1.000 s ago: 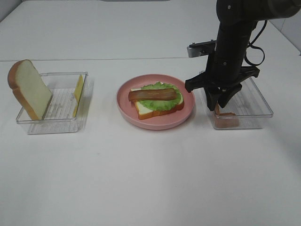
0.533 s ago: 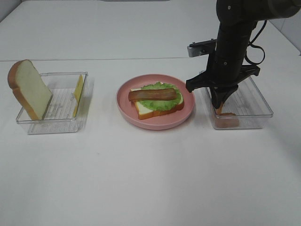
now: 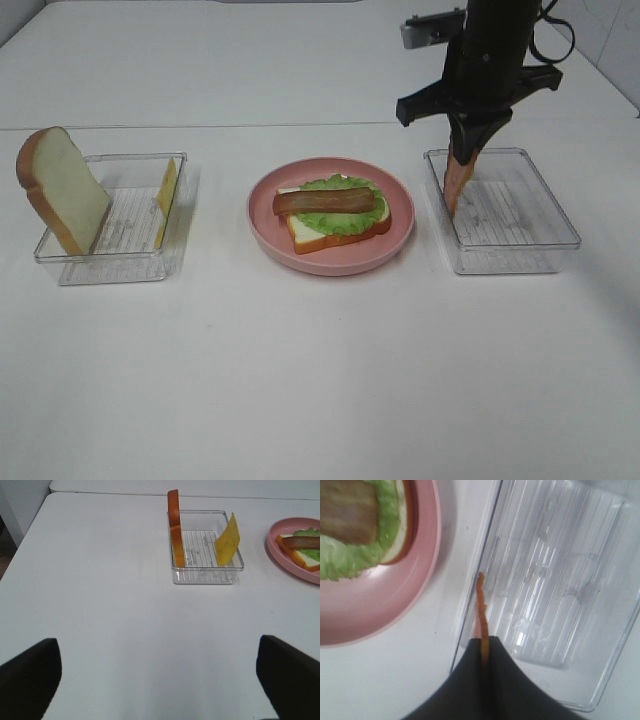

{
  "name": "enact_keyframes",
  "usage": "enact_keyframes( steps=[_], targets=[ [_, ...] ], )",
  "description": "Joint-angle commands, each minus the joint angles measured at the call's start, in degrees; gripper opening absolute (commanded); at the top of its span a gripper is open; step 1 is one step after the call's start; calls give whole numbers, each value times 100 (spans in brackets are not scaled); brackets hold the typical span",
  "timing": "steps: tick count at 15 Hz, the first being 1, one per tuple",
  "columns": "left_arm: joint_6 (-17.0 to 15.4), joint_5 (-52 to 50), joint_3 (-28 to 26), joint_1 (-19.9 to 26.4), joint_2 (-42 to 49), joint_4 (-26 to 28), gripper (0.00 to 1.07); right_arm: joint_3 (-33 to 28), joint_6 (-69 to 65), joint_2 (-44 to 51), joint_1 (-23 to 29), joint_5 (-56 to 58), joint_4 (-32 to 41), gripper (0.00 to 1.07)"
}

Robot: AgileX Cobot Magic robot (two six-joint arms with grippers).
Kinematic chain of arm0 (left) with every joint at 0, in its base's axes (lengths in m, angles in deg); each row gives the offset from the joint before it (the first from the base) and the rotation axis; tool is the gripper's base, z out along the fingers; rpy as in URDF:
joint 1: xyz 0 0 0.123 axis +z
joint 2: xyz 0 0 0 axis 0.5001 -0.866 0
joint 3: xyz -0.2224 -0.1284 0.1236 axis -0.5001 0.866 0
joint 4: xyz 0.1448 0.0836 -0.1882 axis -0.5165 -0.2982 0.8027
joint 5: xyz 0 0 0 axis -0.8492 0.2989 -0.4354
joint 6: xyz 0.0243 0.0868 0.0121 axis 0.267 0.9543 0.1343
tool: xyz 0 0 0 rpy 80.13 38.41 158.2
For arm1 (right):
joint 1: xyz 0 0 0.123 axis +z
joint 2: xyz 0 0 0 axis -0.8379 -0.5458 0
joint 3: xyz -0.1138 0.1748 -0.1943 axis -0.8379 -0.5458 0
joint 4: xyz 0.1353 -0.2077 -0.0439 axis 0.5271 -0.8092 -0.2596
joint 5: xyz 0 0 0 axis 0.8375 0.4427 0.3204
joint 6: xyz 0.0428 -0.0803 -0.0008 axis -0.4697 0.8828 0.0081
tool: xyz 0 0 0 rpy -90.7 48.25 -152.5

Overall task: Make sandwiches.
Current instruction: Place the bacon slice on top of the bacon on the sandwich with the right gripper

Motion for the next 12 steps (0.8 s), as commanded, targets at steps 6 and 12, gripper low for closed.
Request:
enact_keyframes(
  steps=[6,12],
  targets=[
    [17,-46,17,6,17,34,100,1295,97,143,92,722,218,0],
    [17,-46,17,6,17,34,100,1341,183,115,985,-17,607,0]
  ],
)
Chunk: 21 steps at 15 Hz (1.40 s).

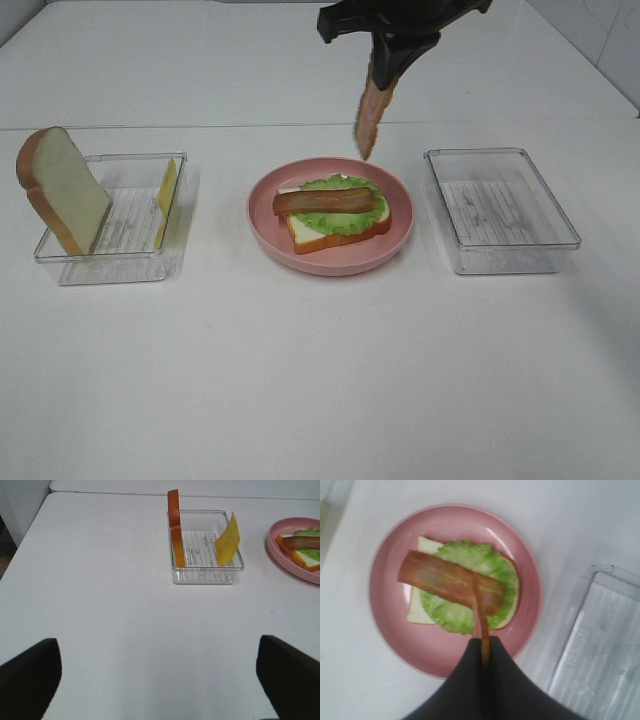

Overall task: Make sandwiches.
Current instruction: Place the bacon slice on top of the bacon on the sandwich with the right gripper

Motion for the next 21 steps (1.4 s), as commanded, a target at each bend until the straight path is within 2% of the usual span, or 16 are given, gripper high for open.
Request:
enact_keyframes(
  steps=[1,4,9,15,21],
  targets=[
    [17,-46,17,6,17,34,100,34,103,-92,315,-206,281,0],
    [17,-46,17,6,17,34,100,34,281,-355,470,-395,733,0],
    [17,-46,17,6,17,34,100,34,504,-819,504,-544,1054,0],
    [17,-46,17,6,17,34,100,34,275,-1117,493,-676,-218,0],
    [17,-46,17,6,17,34,100,34,246,-1266,493,-837,-447,0]
  ],
)
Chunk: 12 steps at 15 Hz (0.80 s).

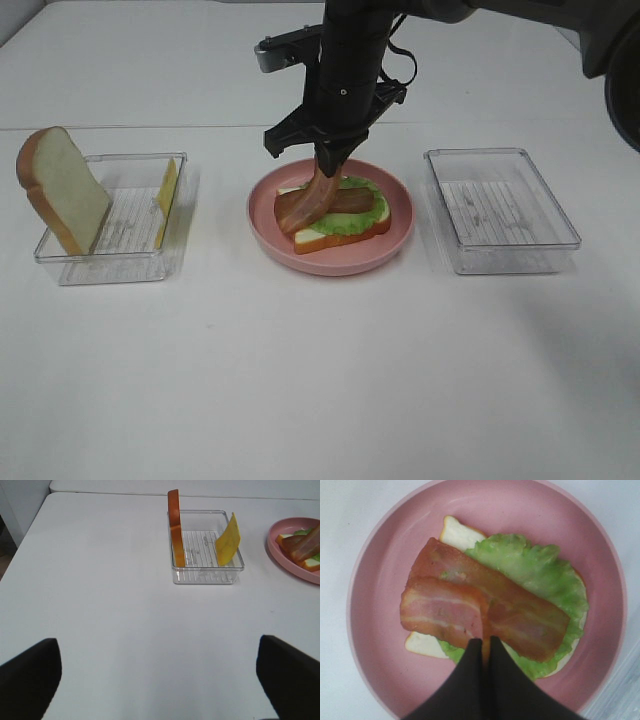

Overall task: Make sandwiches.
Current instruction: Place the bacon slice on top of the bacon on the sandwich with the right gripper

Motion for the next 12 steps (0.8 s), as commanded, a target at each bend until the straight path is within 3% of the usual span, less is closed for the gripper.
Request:
enact_keyframes(
  steps=[1,12],
  targets=[
    [17,-46,17,6,17,34,100,34,-86,-11,0,-120,-223,0],
    [17,-46,17,6,17,34,100,34,-80,-201,0,-183,-733,0]
  ],
)
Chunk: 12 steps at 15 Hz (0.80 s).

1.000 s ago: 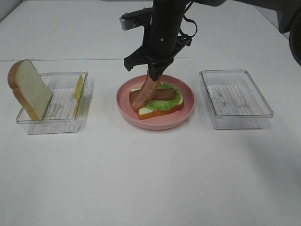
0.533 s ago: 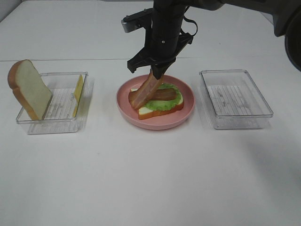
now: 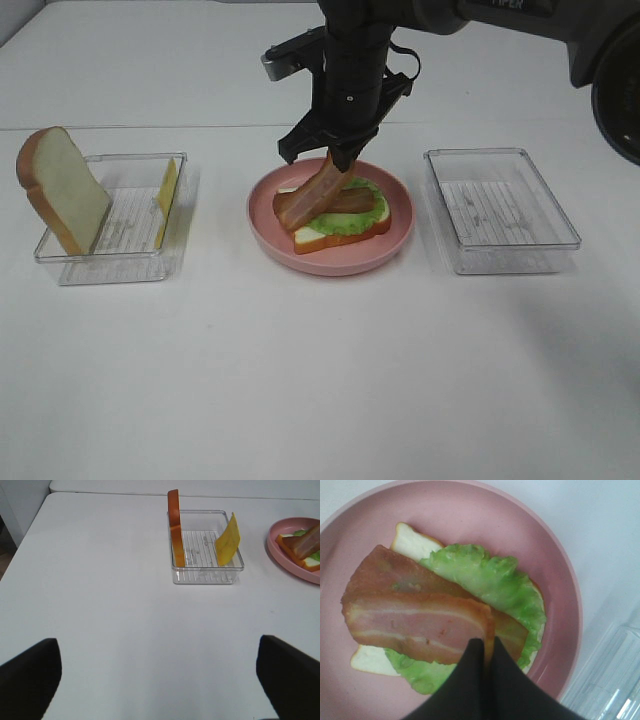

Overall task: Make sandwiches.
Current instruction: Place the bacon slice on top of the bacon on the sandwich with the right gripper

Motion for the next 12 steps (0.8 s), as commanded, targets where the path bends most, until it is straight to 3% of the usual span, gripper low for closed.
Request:
enact_keyframes(
  steps=[1,6,8,10,11,12],
  targets=[
    [17,-46,17,6,17,34,100,34,-63,-92,0,6,-57,0],
    [17,-46,17,6,17,34,100,34,-189,-160,0,29,-338,0],
    [17,-46,17,6,17,34,100,34,-229,-160,-6,29,-355,8],
    [17,-46,17,6,17,34,100,34,-229,-160,-6,-6,-355,32],
    [17,-46,17,6,17,34,100,34,-235,-160,-6,-17,-355,59],
    [17,-46,17,6,17,34,100,34,-235,-160,-6,0,-361,76]
  ],
)
